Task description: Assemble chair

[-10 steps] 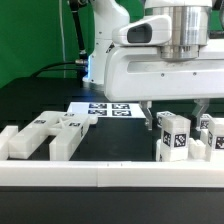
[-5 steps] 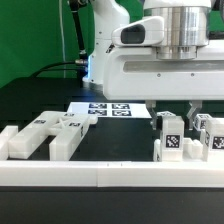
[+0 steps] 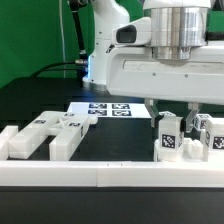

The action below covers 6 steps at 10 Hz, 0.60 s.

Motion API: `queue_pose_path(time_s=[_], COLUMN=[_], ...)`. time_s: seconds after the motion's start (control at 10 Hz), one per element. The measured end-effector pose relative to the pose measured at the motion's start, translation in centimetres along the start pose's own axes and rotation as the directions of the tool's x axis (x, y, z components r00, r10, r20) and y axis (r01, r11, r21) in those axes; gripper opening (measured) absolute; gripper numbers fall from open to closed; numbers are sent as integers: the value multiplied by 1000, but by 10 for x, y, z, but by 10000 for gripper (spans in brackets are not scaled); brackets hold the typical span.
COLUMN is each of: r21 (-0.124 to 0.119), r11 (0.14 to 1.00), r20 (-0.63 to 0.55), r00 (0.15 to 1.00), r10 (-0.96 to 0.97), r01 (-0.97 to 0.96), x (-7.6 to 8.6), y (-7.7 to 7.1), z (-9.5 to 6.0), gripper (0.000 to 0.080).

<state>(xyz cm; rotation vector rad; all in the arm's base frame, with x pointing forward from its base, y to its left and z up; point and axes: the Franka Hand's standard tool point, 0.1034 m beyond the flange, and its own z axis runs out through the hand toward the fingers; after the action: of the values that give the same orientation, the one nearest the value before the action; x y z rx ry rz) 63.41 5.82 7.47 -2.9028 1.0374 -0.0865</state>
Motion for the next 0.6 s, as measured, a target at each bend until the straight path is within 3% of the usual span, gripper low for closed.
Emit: queue_pose_path(time_s=[0.4,0.6], r21=[7,9], r11=[920,896], r20=[-17,-13], r00=[920,896], r10=[392,443], r01=[-392,-443], x=[-3,-3], y=[-2,-2], z=[1,1], gripper=[290,290])
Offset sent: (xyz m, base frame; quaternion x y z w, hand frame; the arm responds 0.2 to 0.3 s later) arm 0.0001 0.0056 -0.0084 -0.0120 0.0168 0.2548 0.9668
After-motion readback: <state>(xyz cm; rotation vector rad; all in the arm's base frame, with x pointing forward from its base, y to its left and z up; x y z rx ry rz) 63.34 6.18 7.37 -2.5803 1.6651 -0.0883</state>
